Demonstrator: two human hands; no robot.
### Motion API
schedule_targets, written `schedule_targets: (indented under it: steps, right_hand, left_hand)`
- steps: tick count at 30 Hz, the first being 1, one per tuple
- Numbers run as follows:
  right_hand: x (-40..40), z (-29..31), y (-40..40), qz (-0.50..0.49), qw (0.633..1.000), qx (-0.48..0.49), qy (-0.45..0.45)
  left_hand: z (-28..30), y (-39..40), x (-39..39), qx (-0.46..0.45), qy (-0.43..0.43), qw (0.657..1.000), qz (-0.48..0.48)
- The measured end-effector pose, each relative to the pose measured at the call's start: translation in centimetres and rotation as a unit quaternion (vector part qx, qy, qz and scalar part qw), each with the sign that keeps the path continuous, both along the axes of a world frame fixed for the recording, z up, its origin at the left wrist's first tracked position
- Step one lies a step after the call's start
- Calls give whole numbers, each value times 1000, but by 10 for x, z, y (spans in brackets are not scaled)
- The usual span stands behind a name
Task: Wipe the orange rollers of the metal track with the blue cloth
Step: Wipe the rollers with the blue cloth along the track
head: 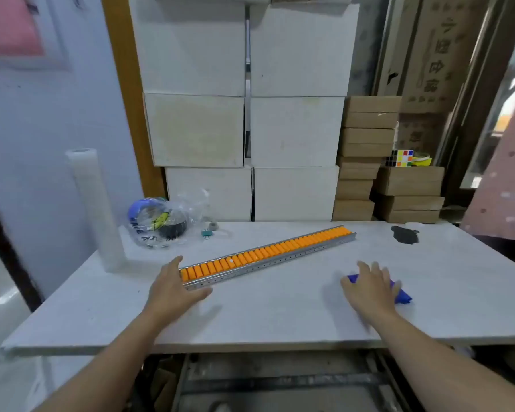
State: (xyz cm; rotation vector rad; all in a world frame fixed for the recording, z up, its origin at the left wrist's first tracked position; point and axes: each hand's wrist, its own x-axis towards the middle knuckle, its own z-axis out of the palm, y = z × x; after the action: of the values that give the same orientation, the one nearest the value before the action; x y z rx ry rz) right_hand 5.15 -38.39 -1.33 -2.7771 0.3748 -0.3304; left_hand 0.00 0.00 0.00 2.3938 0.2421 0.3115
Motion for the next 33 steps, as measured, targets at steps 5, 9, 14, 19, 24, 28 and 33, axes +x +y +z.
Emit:
schedule_targets:
  steps: [5,9,14,19,24,28,33]
  right_hand:
    - [18,-22,-26,-91,991,-11,94]
    - [39,-23,-23,-64,997,-15,44]
    - [76,-12,-11,-60,992,92,-59]
    - [125,13,-7,-92,968,189,-135]
    - [171,26,-17,-111,962,187,-165]
    - [200,23,-17,-100,966,185,-148]
    - [216,0,-8,-83,972,199,-90]
  left_hand:
    - [-20,16,28,22,50,998,30]
    - [-23,17,44,-77,34,996,25]
    - [-25,22,56,-96,31,994,45]
    - [-29,25,71,-93,35,993,59]
    - [-32,29,83,-89,36,993,66]
    - [-36,30,84,-103,18,992,67]
    - [-34,26,80,-115,-3,992,56]
